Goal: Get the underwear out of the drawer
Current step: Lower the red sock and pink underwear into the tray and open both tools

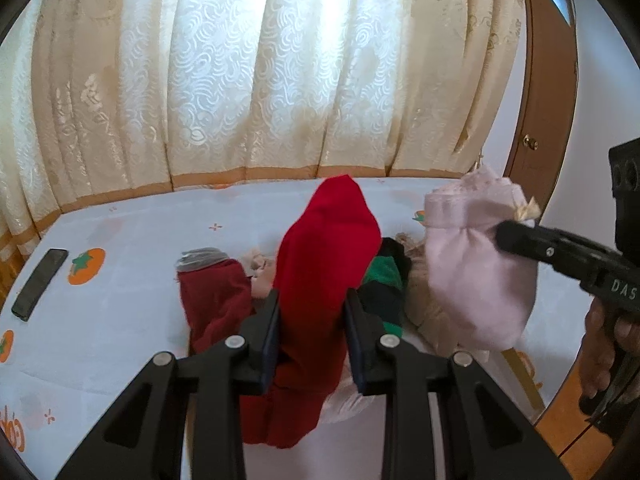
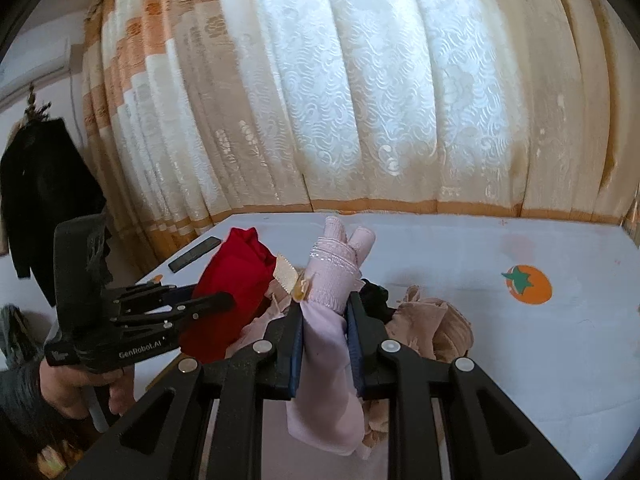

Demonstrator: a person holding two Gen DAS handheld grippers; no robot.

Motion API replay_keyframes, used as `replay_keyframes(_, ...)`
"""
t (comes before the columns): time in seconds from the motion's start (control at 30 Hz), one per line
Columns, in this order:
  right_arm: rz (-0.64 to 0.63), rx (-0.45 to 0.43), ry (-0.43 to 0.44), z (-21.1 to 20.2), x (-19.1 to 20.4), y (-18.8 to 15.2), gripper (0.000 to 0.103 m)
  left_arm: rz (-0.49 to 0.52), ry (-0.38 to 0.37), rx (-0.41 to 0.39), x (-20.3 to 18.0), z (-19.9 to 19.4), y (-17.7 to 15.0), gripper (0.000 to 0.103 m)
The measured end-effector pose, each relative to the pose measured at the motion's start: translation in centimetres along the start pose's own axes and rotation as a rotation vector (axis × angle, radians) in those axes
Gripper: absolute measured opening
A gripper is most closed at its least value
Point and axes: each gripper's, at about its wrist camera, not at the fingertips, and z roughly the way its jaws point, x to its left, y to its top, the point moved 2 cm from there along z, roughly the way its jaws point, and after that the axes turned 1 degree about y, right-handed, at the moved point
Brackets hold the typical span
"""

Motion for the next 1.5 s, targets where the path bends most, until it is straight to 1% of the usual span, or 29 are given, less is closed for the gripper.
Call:
replay_keyframes(0.23, 0.051, 0.020, -0.021, 2.3, -1.4, 0.7, 0.022, -0.064, -0.025, 0.029, 0.6, 1.7, 1.8, 0.027)
replay_keyframes(0.4, 0.071, 0.034, -0.037, 3.6, -2.3, 0.7, 0.022, -0.070, -0.029, 0.040, 0.7, 2.2, 2.7, 0.027)
replay_keyframes(0.5, 0.084, 0.040, -0.041, 4.2, -2.7, 0.7, 0.022, -0.070, -0.015, 0.039, 0.9, 2.7, 3.1, 0.027)
replay_keyframes(0.57, 0.086, 0.049, -0.047, 4.8, -2.9, 0.7, 0.022, -0.075, -0.011, 0.061, 1.1, 3.7, 3.0, 0.027)
replay_keyframes(0.7, 0.087, 0.081, -0.070, 6.3, -3.4, 0.2, 0.022, -0.089, 0.024, 0.094, 1.6, 5.8, 2.3, 0.027)
replay_keyframes(0.8, 0.093, 0.125, -0.088, 7.4, -4.0, -0.2, 0.022, -0.074, 0.042, 0.088, 1.6, 6.5, 1.9, 0.030)
replay_keyframes(0.9, 0.081, 0.144, -0.113, 7.9, -4.4, -0.8, 0.022, -0.021, 0.066, 0.075, 0.9, 6.8, 1.6, 0.034)
replay_keyframes(0.97, 0.085, 0.162, -0.124, 8.2, -4.8, -1.2, 0.022, 0.022, 0.097, 0.055, 0.4, 6.8, 1.3, 0.036)
replay_keyframes(1.03, 0.098, 0.184, -0.127, 8.6, -5.1, -1.5, 0.022, 0.054, 0.114, 0.053, -0.2, 7.0, 1.1, 0.047)
replay_keyframes(1.1, 0.095, 0.204, -0.137, 8.7, -5.2, -1.5, 0.022, 0.082, 0.134, 0.053, -0.7, 7.1, 0.8, 0.054)
replay_keyframes(1.13, 0.083, 0.214, -0.142, 8.8, -5.0, -1.6, 0.022, 0.101, 0.148, 0.051, -0.9, 7.1, 0.6, 0.055)
replay_keyframes(1.2, 0.053, 0.228, -0.150, 8.8, -4.5, -1.6, 0.025, 0.116, 0.154, 0.043, -1.0, 6.9, 0.6, 0.055)
replay_keyframes(1.27, 0.042, 0.218, -0.160, 8.4, -4.4, -1.6, 0.030, 0.114, 0.151, 0.035, -1.0, 6.6, 0.7, 0.057)
replay_keyframes(1.3, 0.049, 0.213, -0.158, 8.2, -4.5, -1.6, 0.032, 0.109, 0.150, 0.034, -1.0, 6.4, 0.8, 0.057)
replay_keyframes(1.37, 0.071, 0.202, -0.152, 7.8, -4.7, -1.6, 0.038, 0.109, 0.147, 0.031, -0.9, 6.1, 0.9, 0.057)
replay_keyframes(1.43, 0.078, 0.197, -0.144, 7.5, -4.6, -1.6, 0.043, 0.112, 0.151, 0.020, -0.9, 5.6, 0.9, 0.058)
replay_keyframes(1.5, 0.069, 0.189, -0.151, 7.1, -4.3, -1.6, 0.044, 0.108, 0.152, 0.006, -1.0, 5.1, 1.0, 0.062)
